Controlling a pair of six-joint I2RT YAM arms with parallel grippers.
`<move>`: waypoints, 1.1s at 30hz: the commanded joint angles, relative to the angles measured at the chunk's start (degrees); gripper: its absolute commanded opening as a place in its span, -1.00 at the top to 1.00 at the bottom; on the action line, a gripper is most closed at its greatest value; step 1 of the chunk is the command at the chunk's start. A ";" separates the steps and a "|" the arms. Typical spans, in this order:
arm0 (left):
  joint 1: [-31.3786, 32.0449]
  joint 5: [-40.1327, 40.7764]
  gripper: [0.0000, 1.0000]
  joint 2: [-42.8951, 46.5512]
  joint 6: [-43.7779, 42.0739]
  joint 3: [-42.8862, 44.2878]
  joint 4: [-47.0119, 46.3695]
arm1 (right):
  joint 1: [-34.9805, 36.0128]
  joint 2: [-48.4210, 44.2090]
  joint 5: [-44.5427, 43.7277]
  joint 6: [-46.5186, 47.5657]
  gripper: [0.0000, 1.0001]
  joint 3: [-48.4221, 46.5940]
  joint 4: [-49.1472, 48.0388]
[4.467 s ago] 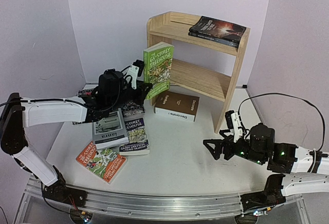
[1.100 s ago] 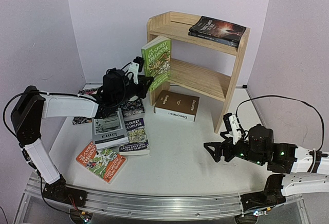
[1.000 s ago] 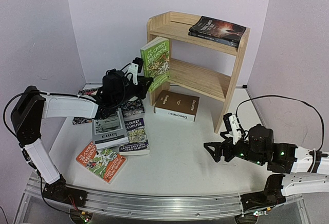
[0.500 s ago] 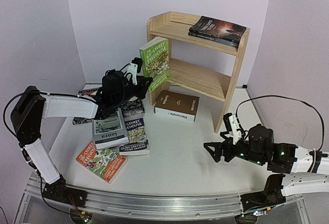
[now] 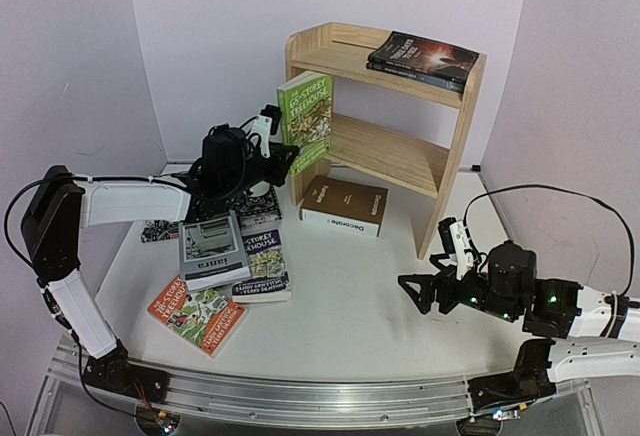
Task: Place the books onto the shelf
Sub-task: Place the book on the shelf.
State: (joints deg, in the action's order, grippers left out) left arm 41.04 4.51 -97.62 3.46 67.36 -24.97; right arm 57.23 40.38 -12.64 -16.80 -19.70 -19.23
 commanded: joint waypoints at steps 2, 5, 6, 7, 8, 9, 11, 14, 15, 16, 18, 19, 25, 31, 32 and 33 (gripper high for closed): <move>-0.32 0.15 1.00 -0.62 -0.56 6.35 -1.31 | 0.10 -0.30 -0.13 -0.63 -0.97 -0.89 -0.81; -0.33 0.27 1.00 -2.15 -1.28 8.32 -0.57 | 0.09 -0.35 -0.10 -0.61 -0.97 -0.93 -0.81; -0.32 0.33 1.00 -2.71 -1.61 9.01 -0.43 | 0.11 -0.41 -0.11 -0.61 -0.97 -0.90 -0.81; -0.32 0.38 1.00 -3.28 -2.23 9.94 -0.31 | 0.12 -0.52 -0.14 -0.61 -0.97 -0.89 -0.81; -0.30 0.43 1.00 -3.99 -2.81 10.75 -0.18 | 0.14 -0.63 -0.13 -0.61 -0.97 -0.90 -0.81; -0.32 0.51 1.00 -4.70 -3.22 11.50 -0.01 | 0.15 -0.70 -0.11 -0.57 -0.97 -0.88 -0.78; -0.52 0.44 1.00 -5.83 -3.37 13.38 0.32 | 0.09 -0.87 -0.21 -0.58 -0.97 -0.83 -0.68; -0.85 0.24 1.00 -7.52 -3.38 15.65 0.64 | 0.09 -0.93 -0.40 -0.52 -0.97 -0.90 -0.62; -0.98 0.05 1.00 -8.03 -3.38 16.49 0.76 | 0.10 -0.88 -0.45 -0.52 -0.97 -0.90 -0.57; -1.10 -0.24 1.00 -8.65 -3.38 17.17 0.84 | 0.10 -0.89 -0.43 -0.48 -0.97 -0.91 -0.55; -1.30 -0.73 1.00 -9.77 -3.38 18.48 1.02 | 0.09 -0.91 -0.46 -0.39 -0.97 -1.05 -0.51; -1.37 -0.90 1.00 -10.34 -3.38 19.30 1.14 | 0.08 -0.90 -0.48 -0.31 -0.97 -1.12 -0.44; -2.70 -2.02 1.00 -14.64 -3.38 23.98 1.59 | 0.10 -1.00 -0.54 0.29 -0.97 -2.09 0.82; -4.09 -3.87 1.00 -18.29 -3.38 29.16 1.90 | 0.11 -1.88 -0.76 0.40 -0.97 -2.38 2.01; -4.32 -4.12 1.00 -18.88 -3.38 29.93 1.99 | 0.14 -2.07 -0.83 0.37 -0.97 -2.32 2.10; -4.54 -4.50 1.00 -19.46 -3.38 30.73 2.11 | 0.13 -2.25 -0.93 0.35 -0.97 -2.27 2.18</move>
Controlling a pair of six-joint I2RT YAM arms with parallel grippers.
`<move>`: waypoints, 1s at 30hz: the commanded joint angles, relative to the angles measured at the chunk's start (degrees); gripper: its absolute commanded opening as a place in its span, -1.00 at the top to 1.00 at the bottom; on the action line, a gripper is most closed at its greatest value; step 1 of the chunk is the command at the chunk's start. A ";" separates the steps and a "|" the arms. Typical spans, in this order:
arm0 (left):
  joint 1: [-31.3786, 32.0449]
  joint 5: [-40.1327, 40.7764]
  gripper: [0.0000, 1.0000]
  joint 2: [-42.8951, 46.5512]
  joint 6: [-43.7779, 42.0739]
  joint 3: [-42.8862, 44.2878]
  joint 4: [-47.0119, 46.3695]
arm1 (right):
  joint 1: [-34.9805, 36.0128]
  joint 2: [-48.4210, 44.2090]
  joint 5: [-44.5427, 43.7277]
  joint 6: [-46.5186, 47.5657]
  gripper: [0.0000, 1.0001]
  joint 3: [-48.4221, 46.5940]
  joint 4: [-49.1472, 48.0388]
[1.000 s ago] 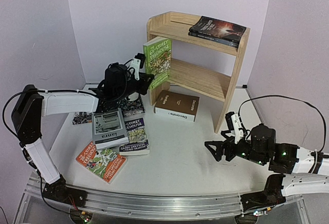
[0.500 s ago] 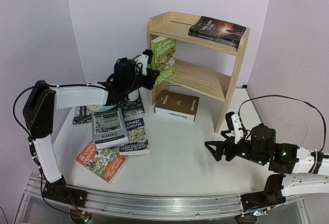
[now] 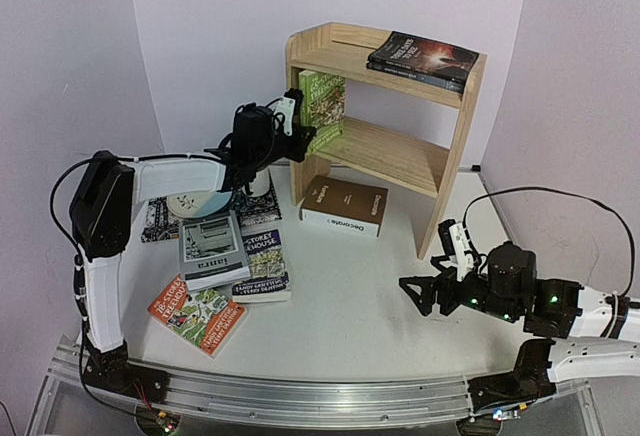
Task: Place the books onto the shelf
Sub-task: Place the book on the shelf.
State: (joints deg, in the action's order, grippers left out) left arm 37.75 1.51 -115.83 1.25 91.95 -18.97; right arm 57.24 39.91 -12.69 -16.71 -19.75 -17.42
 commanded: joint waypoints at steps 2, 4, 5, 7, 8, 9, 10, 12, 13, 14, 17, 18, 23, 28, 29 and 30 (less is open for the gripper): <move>-1.74 -3.32 1.00 -2.18 -1.16 7.47 -3.67 | 0.09 -2.13 -0.96 0.23 -0.97 -2.16 0.62; -2.04 -4.02 1.00 -3.35 -1.16 9.11 -3.39 | 0.10 -2.37 -1.17 0.19 -0.97 -2.21 0.87; -2.19 -4.15 1.00 -3.77 -1.16 9.90 -3.20 | 0.10 -2.44 -1.21 0.19 -0.97 -2.21 0.98; -2.37 -4.30 1.00 -4.63 -1.16 11.11 -2.79 | 0.08 -2.46 -1.24 0.19 -0.97 -2.25 1.16; -2.50 -4.31 1.00 -4.90 -1.13 11.62 -2.65 | 0.09 -2.46 -1.34 0.24 -0.97 -2.31 1.20; -2.62 -4.32 1.00 -5.16 -1.09 12.11 -2.50 | 0.10 -2.47 -1.45 0.29 -0.97 -2.38 1.25; -2.74 -4.38 1.00 -5.50 -1.00 12.54 -2.39 | 0.09 -2.55 -1.43 0.28 -0.97 -2.32 1.25; -2.91 -4.56 1.00 -6.09 -0.93 13.56 -2.09 | 0.07 -2.56 -1.47 0.26 -0.97 -2.30 1.31; -2.99 -4.66 1.00 -6.32 -0.90 14.10 -1.93 | 0.08 -2.54 -1.47 0.23 -0.97 -2.22 1.34; -3.06 -4.67 1.00 -6.56 -0.90 14.66 -1.76 | 0.09 -2.54 -1.48 0.20 -0.97 -2.16 1.34; -3.30 -4.37 1.00 -7.39 -0.82 16.12 -1.31 | 0.12 -2.71 -1.44 -0.06 -0.97 -1.94 1.34; -3.36 -4.34 0.99 -7.64 -0.72 16.53 -1.22 | 0.13 -2.85 -1.43 -0.14 -0.97 -1.87 1.34; -3.51 -2.69 0.95 -8.26 -0.11 17.62 -0.90 | 0.09 -3.27 -1.59 -0.43 -0.97 -1.64 1.43; -3.55 -2.03 0.91 -7.45 0.34 16.73 -0.90 | 0.13 -3.30 -1.68 -0.60 -0.97 -1.61 1.43; -3.55 -2.04 0.91 -7.20 0.33 16.54 -0.90 | 0.11 -3.27 -1.69 -0.60 -0.97 -1.61 1.43; -3.54 -1.35 0.91 -6.92 0.37 16.28 -0.90 | 0.13 -3.21 -1.66 -0.60 -0.97 -1.58 1.43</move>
State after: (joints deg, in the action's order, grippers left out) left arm 34.70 -1.75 -125.01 1.50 105.62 -15.46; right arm 57.25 38.54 -12.99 -16.80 -19.75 -15.58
